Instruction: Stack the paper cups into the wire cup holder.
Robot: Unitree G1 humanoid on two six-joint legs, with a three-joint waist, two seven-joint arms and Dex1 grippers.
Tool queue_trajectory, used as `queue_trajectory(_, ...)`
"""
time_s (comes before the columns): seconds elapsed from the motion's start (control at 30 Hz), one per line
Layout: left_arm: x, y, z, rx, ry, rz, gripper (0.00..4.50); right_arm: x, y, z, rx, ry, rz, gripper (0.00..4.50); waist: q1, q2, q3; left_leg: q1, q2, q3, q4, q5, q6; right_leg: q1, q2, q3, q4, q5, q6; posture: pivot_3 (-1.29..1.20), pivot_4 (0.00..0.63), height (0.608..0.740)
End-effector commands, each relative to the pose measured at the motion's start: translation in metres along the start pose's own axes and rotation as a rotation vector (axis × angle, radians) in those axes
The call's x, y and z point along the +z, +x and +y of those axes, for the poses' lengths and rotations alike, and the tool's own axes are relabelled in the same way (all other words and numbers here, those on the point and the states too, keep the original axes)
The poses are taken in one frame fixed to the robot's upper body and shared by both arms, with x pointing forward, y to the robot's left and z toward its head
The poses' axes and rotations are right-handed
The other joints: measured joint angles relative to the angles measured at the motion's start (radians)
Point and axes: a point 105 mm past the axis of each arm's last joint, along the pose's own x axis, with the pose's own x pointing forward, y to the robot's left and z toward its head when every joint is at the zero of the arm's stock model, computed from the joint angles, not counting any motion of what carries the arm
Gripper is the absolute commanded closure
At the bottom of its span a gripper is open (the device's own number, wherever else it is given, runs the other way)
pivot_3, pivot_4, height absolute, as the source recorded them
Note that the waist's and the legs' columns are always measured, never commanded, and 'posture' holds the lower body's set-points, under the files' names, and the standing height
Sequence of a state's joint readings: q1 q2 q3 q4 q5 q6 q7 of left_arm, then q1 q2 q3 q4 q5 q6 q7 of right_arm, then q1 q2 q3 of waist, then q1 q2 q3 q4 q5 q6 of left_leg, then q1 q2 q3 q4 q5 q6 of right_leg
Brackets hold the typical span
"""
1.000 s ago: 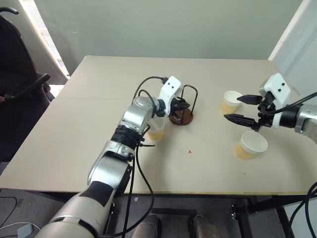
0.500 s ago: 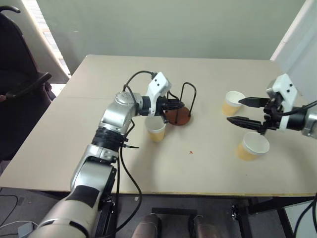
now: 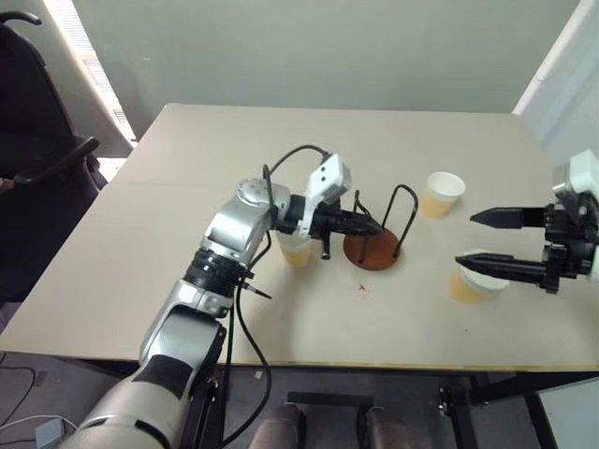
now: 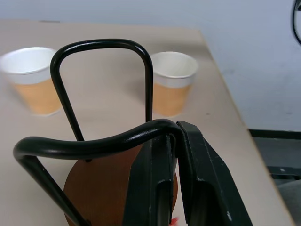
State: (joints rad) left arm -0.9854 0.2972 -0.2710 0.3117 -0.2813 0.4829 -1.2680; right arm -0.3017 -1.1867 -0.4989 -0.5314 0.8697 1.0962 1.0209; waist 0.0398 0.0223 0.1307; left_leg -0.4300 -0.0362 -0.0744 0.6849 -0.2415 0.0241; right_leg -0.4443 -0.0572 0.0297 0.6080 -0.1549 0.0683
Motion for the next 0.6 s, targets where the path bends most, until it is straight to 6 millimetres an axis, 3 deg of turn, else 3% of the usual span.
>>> queue_trajectory(0.03, 0.007, 0.007, -0.012, -0.057, 0.042, -0.020, 4.47, 0.013, -0.008, 0.000, -0.042, -0.061, -0.025, 0.17, 0.000, 0.000, 0.000, 0.000, 0.000, 0.000, 0.000, 0.000, 0.000, 0.000, 0.000, 0.000, 0.000, 0.000, 0.000, 0.00, 0.150, 0.740)
queue_trajectory(0.3, -0.021, 0.012, -0.025, -0.093, 0.056, 0.061, 4.47, 0.012, -0.005, 0.000, -0.038, -0.067, -0.021, 0.17, -0.001, 0.000, 0.000, 0.000, 0.000, 0.001, 0.001, 0.000, 0.001, 0.000, 0.000, 0.001, 0.000, 0.000, 0.001, 0.00, 0.150, 0.740)
queue_trajectory(0.4, -0.034, 0.010, -0.024, -0.072, 0.110, 0.130, 3.74, 0.011, -0.003, 0.000, -0.031, -0.069, -0.018, 0.17, -0.001, 0.000, 0.000, 0.000, 0.000, 0.001, 0.001, 0.000, 0.002, 0.000, 0.000, 0.001, 0.000, -0.001, 0.002, 0.00, 0.150, 0.740)
queue_trajectory(0.6, -0.035, 0.004, -0.028, -0.060, 0.172, 0.176, 1.62, 0.007, 0.002, -0.004, -0.022, -0.087, 0.005, 0.17, -0.002, 0.000, 0.000, 0.000, 0.000, 0.001, 0.001, 0.001, 0.003, 0.000, 0.000, 0.001, 0.000, -0.001, 0.002, 0.00, 0.150, 0.740)
